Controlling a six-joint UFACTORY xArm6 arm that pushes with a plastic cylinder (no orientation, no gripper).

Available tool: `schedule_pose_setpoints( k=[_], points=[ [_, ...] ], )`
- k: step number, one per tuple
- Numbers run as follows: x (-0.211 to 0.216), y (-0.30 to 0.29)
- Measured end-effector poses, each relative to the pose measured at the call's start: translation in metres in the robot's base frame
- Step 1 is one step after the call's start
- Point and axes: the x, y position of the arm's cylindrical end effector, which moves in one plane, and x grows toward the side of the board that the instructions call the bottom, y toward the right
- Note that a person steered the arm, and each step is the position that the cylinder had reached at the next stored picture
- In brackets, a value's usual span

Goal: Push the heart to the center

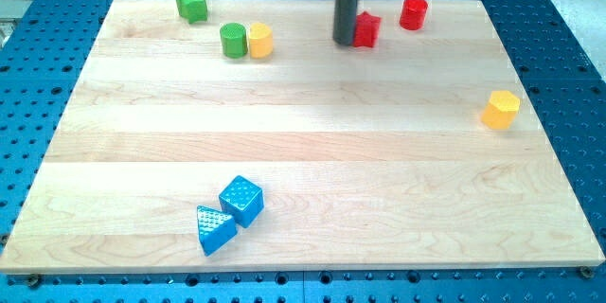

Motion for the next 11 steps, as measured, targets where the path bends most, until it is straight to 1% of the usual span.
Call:
schedule_pose_setpoints(
  k=[1, 2, 3, 4, 5, 6, 7, 8, 9, 11],
  points=[
    [-0.012, 0.022],
    [-0.020, -0.059],
    [-0.064, -0.115],
    [-0.017, -0.157],
    [0.056, -0.148],
    [0.094, -0.117],
    [0.082, -0.143],
    [0.120, -0.143],
    [0.155, -0.089],
    [0.158, -0.082]
  ],
)
